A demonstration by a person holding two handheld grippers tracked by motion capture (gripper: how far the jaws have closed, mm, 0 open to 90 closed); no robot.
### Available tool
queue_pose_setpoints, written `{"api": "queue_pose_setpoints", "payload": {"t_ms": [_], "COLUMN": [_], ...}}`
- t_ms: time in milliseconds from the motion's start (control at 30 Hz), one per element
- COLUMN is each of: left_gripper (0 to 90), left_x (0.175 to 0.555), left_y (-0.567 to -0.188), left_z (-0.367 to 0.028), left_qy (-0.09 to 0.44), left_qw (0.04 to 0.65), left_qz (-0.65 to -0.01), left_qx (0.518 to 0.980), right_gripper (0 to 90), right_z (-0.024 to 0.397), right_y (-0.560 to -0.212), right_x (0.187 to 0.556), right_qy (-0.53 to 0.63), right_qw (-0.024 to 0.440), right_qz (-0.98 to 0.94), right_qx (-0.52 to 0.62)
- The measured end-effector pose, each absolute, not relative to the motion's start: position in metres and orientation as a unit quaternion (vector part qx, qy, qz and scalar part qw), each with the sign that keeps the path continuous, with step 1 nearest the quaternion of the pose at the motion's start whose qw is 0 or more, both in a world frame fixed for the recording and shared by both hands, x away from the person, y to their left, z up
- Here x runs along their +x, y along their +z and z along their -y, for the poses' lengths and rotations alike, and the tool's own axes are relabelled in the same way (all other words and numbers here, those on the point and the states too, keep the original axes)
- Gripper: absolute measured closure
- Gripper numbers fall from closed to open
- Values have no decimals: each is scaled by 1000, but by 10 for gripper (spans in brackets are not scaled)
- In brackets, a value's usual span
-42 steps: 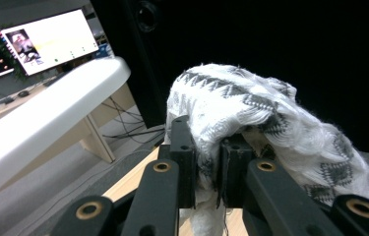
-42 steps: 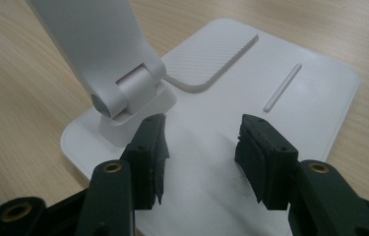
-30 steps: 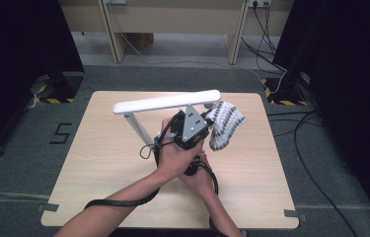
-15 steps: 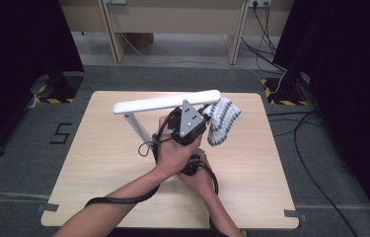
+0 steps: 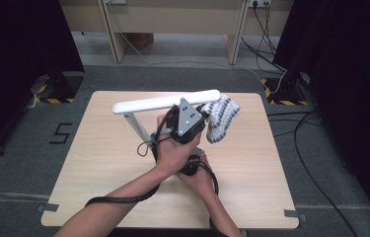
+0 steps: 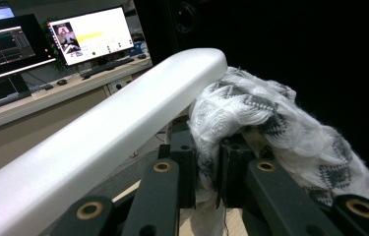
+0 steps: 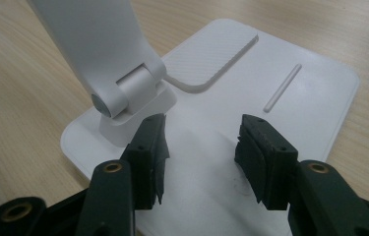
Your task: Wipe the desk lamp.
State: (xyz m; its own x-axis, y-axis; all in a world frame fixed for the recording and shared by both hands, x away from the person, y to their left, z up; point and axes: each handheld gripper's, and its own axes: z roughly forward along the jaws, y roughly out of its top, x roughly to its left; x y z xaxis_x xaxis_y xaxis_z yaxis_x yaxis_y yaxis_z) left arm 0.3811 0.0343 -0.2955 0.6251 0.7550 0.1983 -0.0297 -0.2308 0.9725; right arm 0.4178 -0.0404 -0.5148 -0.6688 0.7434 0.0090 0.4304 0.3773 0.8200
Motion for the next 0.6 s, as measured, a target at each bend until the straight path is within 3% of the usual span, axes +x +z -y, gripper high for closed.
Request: {"api": "queue_pose_setpoints", "payload": {"t_ms": [600], "left_gripper": [804], "left_x": [380], "left_y": [-301], "left_z": [-40], "left_qy": [356], "left_qw": [567], "left_qz": [-272], "left_qx": [691], "right_gripper": [539], "right_z": [40], "right_y": [-515], "right_x": [418], "right_qy": [424], "right_qw": [183], "right_qz": [-808], "right_qx": [365]}}
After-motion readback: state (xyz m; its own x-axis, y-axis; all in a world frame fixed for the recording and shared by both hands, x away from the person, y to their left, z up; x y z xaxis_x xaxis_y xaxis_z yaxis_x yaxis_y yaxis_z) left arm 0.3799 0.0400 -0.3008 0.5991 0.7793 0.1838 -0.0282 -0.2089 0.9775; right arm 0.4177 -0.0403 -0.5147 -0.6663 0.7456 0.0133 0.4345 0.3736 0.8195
